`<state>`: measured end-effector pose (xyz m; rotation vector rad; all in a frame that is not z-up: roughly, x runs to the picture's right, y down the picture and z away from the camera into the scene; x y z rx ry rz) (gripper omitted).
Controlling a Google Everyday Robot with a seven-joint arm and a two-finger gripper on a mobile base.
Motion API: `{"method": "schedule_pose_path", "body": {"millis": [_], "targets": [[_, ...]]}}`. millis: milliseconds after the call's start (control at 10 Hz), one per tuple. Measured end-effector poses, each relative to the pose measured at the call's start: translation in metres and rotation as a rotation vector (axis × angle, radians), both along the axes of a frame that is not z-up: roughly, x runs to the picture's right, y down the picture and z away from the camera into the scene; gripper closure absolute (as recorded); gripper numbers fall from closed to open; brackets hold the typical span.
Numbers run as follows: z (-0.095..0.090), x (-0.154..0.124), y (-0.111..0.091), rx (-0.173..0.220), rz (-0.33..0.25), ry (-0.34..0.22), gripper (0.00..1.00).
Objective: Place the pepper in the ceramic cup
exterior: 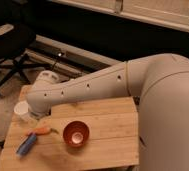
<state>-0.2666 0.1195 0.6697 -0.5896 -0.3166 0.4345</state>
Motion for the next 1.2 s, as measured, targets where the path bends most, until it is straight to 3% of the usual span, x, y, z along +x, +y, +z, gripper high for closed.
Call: {"method": "schedule_pose_path", "body": {"millis": [200, 400, 800, 1200], "targets": [[0.004, -0.003, 0.000, 0.014, -0.019, -0.016, 0.35], [0.018, -0.006, 0.009, 0.020, -0.080, -0.033, 0.35], [0.046, -0.001, 0.035, -0.010, -0.176, -0.027, 0.35], [0.059, -0.010, 0.061, -0.027, -0.246, -0.048, 0.35]]}}
